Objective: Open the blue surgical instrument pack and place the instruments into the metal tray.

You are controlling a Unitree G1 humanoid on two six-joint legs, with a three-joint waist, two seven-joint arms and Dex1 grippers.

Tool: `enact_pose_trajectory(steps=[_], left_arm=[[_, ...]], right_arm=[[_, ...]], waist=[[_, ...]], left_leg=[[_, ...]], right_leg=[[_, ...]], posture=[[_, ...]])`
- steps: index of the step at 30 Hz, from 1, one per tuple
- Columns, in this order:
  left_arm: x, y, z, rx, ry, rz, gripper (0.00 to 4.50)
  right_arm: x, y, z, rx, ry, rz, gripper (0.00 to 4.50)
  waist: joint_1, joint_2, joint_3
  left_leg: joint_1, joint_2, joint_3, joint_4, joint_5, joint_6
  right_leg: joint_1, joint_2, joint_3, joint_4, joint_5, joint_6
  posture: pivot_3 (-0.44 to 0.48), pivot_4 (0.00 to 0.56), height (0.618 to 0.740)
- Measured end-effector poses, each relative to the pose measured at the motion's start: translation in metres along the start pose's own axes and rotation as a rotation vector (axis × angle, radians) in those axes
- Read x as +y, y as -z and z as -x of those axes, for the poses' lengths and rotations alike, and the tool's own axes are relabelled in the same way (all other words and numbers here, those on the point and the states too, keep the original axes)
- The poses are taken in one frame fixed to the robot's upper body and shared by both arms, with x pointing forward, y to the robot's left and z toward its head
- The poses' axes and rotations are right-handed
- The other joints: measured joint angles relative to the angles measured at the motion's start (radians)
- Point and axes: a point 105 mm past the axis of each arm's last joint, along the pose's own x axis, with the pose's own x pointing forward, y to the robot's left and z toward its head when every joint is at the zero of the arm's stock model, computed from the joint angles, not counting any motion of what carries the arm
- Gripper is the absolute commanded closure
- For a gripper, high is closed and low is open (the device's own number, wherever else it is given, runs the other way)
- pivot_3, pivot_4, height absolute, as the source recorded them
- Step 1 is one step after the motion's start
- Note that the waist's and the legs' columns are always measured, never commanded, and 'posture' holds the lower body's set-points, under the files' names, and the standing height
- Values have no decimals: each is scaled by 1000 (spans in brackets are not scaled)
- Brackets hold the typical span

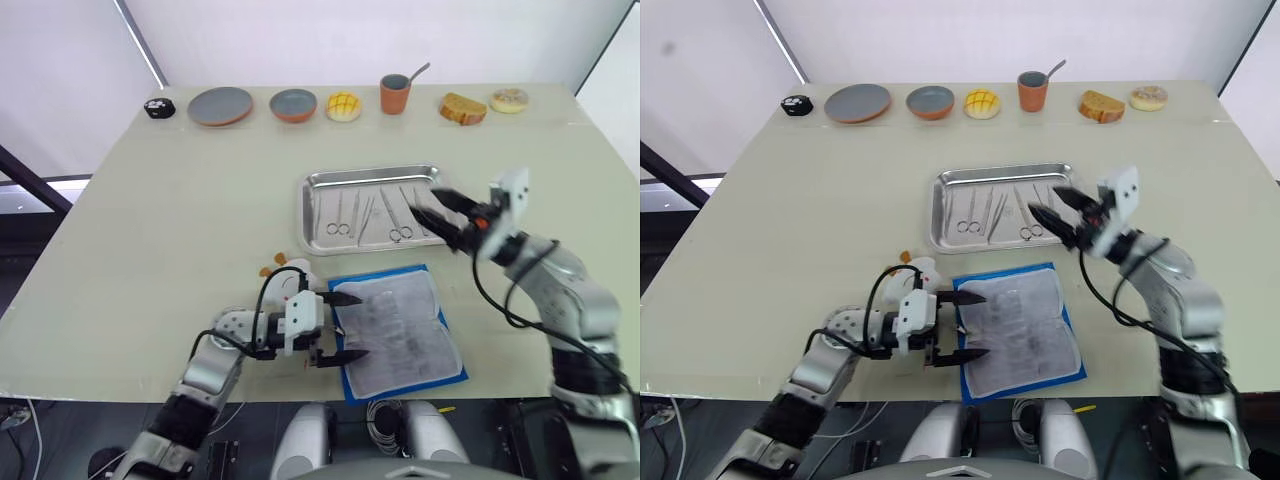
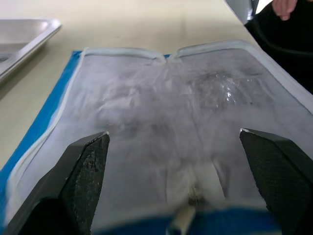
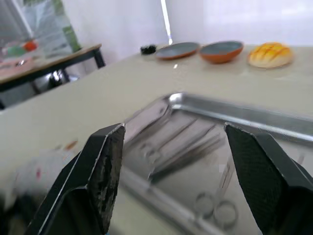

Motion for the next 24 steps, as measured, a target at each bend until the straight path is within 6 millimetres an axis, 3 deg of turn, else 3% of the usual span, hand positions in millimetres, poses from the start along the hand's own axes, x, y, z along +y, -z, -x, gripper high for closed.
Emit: enact_pose_trajectory(steps=[5,9,12,18,24], left_arm=[[8,-18,18,-92,-78,107,0],[13,-27,52,-140,-157,257,0],[4,-33,77,-163,-239,352,0],[1,-26,116,-115,-378,459,0],[5,-26,121,-108,-436,464,0]], right_arm=[[11,18,36,93,-92,37,1106],[15,28,76,167,-135,48,8],[16,32,106,217,-142,55,8],[4,35,148,268,-59,70,8],[-2,39,161,275,-21,83,8]], waist=[[0,-3,7],[-1,-6,11],[-2,-7,12],[9,-9,14],[21,-9,14]], left_leg=[[0,0,1,1,0,0],[-1,0,0,1,0,0],[-1,0,2,1,0,0],[3,0,2,1,0,0],[4,0,4,1,0,-1]], right_leg=[[0,0,0,0,0,0],[-1,0,-1,0,0,0],[-1,-1,0,0,0,0],[2,-2,0,1,-1,-1],[2,-1,2,1,-1,-1]], posture=[[0,150,740],[0,150,740],[0,150,740],[0,150,740],[0,150,740]])
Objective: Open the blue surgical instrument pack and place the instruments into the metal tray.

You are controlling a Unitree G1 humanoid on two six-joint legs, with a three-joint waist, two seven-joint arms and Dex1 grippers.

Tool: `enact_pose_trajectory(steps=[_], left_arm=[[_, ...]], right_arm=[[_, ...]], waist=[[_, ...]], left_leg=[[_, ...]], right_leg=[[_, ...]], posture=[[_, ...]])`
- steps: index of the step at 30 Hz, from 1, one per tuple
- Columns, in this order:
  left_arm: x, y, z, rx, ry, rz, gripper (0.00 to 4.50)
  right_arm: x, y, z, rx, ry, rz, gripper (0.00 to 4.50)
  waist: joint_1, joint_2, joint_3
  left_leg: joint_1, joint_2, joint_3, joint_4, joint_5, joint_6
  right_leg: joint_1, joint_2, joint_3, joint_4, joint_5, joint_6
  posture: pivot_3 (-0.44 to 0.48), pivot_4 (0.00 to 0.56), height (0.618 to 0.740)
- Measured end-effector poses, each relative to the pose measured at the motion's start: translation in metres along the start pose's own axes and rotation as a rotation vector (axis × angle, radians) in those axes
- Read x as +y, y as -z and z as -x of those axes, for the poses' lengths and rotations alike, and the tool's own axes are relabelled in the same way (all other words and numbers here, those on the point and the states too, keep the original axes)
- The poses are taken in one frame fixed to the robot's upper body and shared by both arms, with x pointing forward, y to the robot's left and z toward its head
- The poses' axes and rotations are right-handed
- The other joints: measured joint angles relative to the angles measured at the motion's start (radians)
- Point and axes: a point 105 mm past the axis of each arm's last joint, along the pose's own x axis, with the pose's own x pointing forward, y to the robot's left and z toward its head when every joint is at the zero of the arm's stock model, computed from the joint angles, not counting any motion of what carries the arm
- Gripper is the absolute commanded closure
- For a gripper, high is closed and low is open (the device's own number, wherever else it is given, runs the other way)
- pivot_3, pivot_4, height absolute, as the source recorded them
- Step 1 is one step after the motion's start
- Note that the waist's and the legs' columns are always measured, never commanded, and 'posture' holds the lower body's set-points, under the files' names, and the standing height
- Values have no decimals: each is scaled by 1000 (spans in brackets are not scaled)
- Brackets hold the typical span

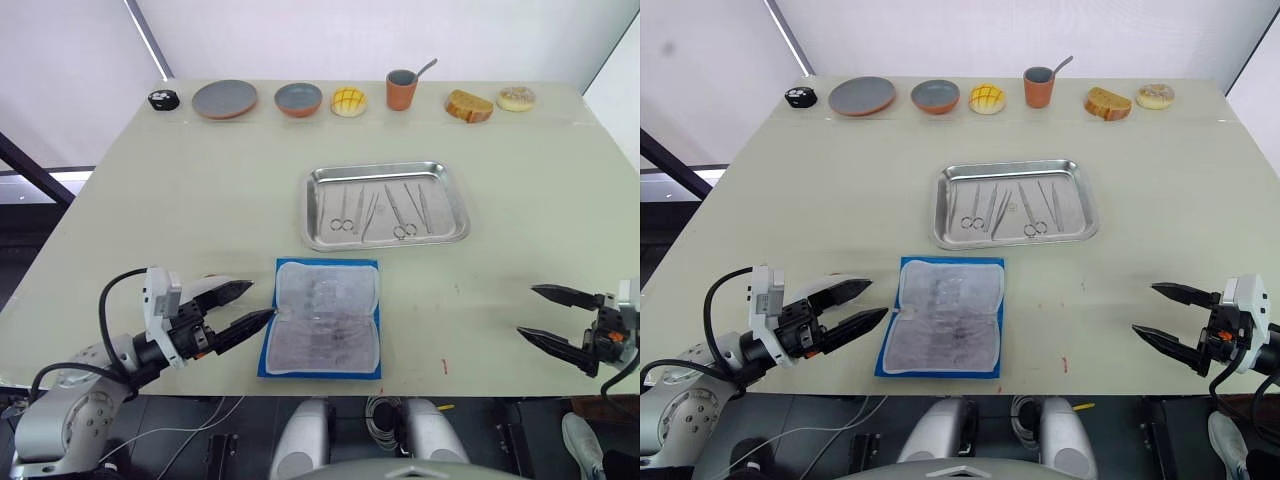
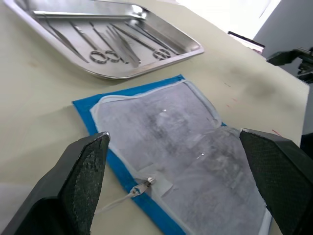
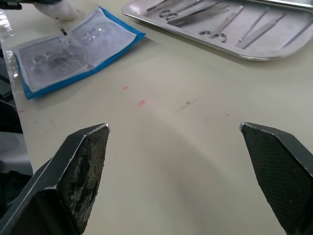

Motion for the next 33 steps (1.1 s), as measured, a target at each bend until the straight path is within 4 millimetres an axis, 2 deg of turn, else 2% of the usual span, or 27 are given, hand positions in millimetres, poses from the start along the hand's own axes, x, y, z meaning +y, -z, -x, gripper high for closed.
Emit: enact_pose_trajectory(steps=[14,17,18,23,28,33], left_arm=[[4,11,34,78,-135,32,0],[7,11,46,95,-178,31,0],[12,7,61,113,-221,14,0],[21,1,85,115,-301,-6,0],[23,14,116,141,-408,9,0],[21,27,128,139,-450,33,0]], right_arm=[[6,2,0,-12,-5,-11,8],[9,2,-1,-24,-11,-18,8],[12,4,0,-31,-14,-22,8],[13,6,2,-33,-13,-19,8],[15,6,3,-53,0,-8,8],[15,5,6,-56,9,11,8]], waist=[[4,0,0],[4,0,0],[4,0,0],[4,0,0],[3,-1,0],[6,-2,-1]], left_leg=[[0,0,0,0,0,0],[0,0,-1,0,0,0],[0,0,0,0,0,0],[0,0,1,0,0,0],[0,0,1,0,0,0],[1,0,1,0,0,0]], right_leg=[[0,-2,-1,0,0,0],[0,-2,-1,0,0,0],[0,-2,-1,0,0,0],[0,-1,-1,0,0,0],[0,-2,0,0,0,0],[1,-6,-1,0,0,0]], posture=[[0,150,740],[0,150,740],[0,150,740],[0,150,740],[0,150,740],[0,150,740]])
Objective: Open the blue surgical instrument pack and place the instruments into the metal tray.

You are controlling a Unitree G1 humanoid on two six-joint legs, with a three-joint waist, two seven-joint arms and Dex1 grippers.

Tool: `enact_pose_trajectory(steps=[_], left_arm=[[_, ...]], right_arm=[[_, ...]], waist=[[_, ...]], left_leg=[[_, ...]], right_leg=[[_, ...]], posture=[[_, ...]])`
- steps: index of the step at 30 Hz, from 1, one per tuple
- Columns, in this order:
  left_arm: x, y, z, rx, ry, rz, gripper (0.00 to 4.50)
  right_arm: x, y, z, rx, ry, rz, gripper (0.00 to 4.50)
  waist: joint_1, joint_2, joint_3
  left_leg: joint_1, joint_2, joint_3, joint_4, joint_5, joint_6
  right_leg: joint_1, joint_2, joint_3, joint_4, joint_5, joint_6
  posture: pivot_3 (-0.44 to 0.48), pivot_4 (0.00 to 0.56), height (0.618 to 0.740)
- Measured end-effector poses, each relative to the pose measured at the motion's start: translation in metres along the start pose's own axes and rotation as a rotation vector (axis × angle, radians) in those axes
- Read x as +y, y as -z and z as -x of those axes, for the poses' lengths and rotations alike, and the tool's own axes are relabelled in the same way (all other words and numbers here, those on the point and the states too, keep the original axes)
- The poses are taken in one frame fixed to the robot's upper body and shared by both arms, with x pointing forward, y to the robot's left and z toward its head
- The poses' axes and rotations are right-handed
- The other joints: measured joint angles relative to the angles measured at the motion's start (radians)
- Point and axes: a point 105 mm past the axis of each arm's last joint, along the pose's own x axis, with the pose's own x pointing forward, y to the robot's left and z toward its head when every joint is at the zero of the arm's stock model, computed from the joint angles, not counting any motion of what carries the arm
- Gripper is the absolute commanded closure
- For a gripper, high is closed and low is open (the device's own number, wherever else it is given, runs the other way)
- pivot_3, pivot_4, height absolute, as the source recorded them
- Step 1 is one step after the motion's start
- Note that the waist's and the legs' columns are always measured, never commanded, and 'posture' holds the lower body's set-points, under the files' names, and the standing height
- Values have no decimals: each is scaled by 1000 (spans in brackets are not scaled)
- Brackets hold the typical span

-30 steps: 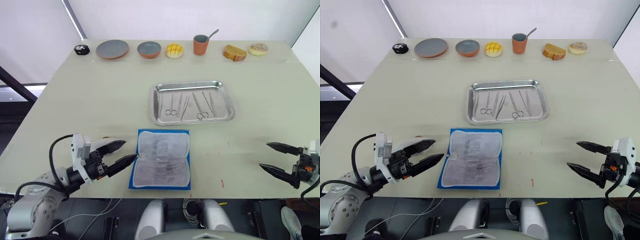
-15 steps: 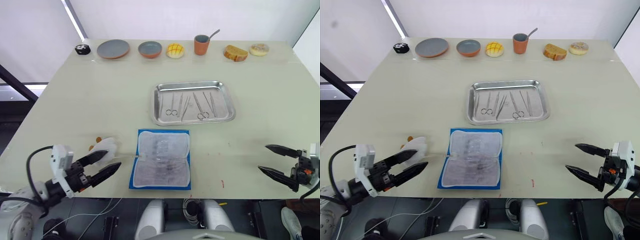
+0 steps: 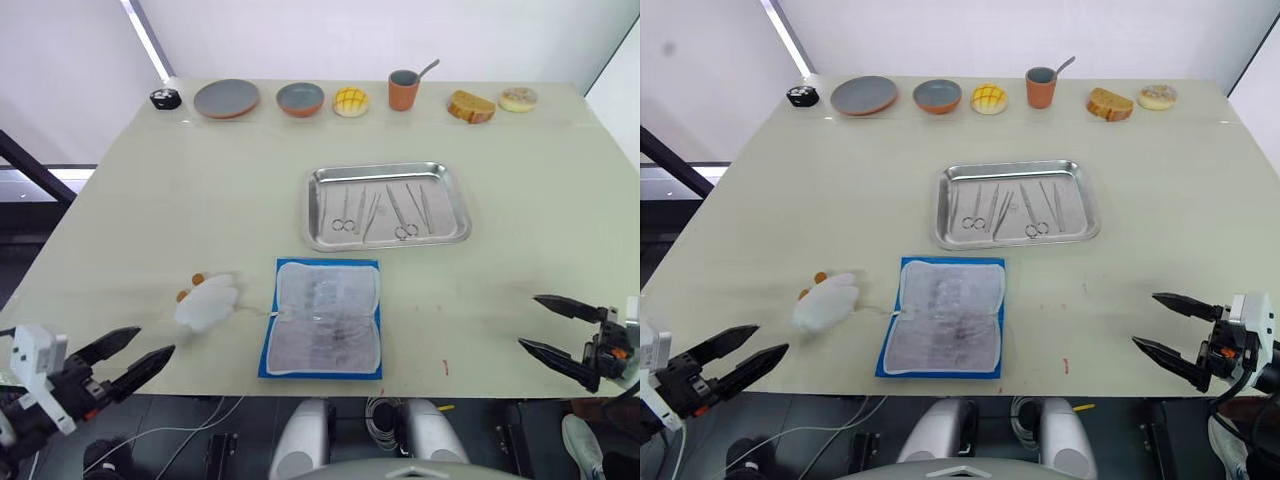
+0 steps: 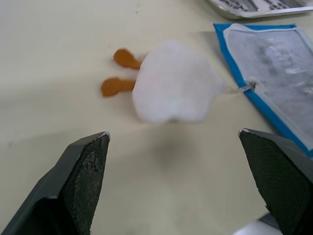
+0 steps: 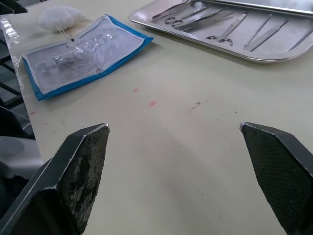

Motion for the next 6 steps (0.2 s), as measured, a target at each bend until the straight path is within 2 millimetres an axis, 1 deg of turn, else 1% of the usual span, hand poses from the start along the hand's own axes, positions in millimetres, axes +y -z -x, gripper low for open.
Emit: enact_pose_trajectory(steps=[2,6], left_arm=[[2,3,2,-2,-12,1,0],[5,3,2,-11,-24,-8,0]], right_arm=[[-1,-2,2,-4,9,21,8],[-1,-2,4,-2,12,22,8]], waist=[[0,-1,-1],[-1,-2,-1]], left_leg=[[1,0,0,0,0,0],[1,0,0,0,0,0]], right_leg=[[1,0,0,0,0,0],[1,0,0,0,0,0]], posture=[[0,150,740],[0,150,740]])
